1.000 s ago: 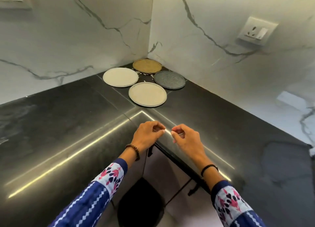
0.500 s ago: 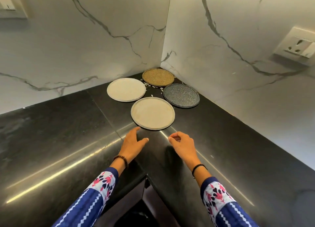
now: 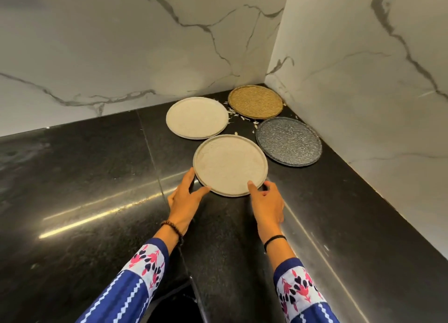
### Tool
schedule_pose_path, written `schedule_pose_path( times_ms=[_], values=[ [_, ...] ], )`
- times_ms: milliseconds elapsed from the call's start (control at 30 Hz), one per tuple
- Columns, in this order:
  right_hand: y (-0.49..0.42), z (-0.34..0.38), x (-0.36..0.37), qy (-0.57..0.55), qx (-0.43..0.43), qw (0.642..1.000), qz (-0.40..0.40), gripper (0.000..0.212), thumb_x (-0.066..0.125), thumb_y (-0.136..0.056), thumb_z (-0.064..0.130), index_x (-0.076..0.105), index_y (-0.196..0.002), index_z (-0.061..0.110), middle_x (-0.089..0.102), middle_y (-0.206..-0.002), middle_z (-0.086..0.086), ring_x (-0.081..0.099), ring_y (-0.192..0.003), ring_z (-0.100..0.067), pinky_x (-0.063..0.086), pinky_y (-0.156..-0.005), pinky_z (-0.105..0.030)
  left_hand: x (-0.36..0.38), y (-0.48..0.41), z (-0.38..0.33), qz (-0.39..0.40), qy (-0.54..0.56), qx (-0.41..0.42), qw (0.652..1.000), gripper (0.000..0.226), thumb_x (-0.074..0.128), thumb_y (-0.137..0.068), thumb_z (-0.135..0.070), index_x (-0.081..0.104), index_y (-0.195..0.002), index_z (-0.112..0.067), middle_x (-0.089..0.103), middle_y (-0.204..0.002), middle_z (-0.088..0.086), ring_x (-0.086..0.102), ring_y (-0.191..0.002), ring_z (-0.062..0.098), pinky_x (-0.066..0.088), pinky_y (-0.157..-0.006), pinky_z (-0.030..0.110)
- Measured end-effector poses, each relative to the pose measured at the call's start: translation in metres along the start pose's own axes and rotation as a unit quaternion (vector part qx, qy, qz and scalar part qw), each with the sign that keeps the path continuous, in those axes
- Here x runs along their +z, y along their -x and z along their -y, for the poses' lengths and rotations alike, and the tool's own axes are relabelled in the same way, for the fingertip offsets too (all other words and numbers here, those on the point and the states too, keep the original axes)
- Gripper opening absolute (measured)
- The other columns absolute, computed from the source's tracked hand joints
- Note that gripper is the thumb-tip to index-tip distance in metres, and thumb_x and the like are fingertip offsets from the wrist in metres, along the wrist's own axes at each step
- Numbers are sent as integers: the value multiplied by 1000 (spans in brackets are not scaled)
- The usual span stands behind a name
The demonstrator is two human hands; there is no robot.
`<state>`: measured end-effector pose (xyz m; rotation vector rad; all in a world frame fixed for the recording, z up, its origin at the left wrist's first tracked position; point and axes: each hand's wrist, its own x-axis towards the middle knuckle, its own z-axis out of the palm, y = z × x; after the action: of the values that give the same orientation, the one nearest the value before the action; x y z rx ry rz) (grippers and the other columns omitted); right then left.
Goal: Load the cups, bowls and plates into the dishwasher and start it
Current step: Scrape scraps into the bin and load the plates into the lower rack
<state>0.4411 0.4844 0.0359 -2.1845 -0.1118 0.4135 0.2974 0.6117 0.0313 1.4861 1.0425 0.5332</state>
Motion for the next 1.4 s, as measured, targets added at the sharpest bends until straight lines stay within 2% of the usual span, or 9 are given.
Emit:
schedule_pose_path(
  times_ms=[133,267,467,600,700,900,1167,1300,1400],
  values=[
    [-6,12,4,-3,28,999,-27,48,74,-83,44,58,-126,26,69,-107,4,62,-107,-23,40,-81,-34,0,1,-7,1,15,2,1000,65,72,-86,-18,43,-144,-27,45,-146,-11,36,-128,1,26,-119,34],
    [-9,15,3,-75,54,995,-30,37,83,-70,25,66,-103,20,70,-93,1,65,-90,-23,48,-75,-34,-2,1,-10,1,51,-13,999,61,69,-87,-10,46,-143,-18,48,-144,-5,39,-124,1,32,-106,22],
    [-2,12,-9,-156,69,983,66,26,83,-62,5,68,-76,-10,55,-63,-11,46,-58,-23,36,-53,-31,-16,1,-15,-16,144,-38,989,46,65,-90,-8,55,-135,-10,57,-133,-1,51,-123,12,40,-103,25],
    [30,3,-39,-179,86,974,107,17,79,-70,-3,62,-69,1,49,-58,-13,39,-43,-21,36,-44,-27,-34,11,-15,15,195,-45,980,28,66,-88,-6,66,-116,-11,69,-117,9,63,-113,20,49,-100,30],
    [70,-8,-59,-182,70,975,104,16,77,-74,-4,64,-81,2,59,-63,-12,48,-49,-16,33,-40,-23,-43,28,-18,42,204,-59,976,25,71,-86,-14,68,-111,-18,71,-109,2,65,-102,14,51,-82,22],
    [164,-18,-71,-222,44,967,114,55,81,-74,-4,53,-118,12,76,-95,-13,67,-65,-21,49,-64,-36,-80,82,-28,77,172,-20,982,23,59,-97,-20,65,-119,-17,68,-99,-4,64,-85,6,55,-62,21],
    [284,-39,-87,-330,80,938,69,52,73,-84,-6,55,-129,11,74,-108,-19,74,-86,-31,64,-74,-36,-131,149,-19,168,130,-57,975,25,50,-100,-39,58,-109,-17,68,-108,6,69,-91,20,58,-57,30],
    [343,-61,-95,-444,137,884,53,35,69,-93,22,61,-124,11,73,-114,-18,75,-91,-32,64,-74,-35,-139,182,-23,250,124,-80,957,31,48,-98,-49,57,-112,-23,64,-116,1,64,-107,23,62,-66,41],
    [385,-84,-102,-509,158,846,9,44,59,-95,47,63,-127,17,72,-116,-21,73,-99,-37,63,-74,-38,-139,206,-23,313,118,-87,938,36,43,-98,-53,57,-115,-25,66,-116,3,66,-105,23,61,-74,47]
  ],
)
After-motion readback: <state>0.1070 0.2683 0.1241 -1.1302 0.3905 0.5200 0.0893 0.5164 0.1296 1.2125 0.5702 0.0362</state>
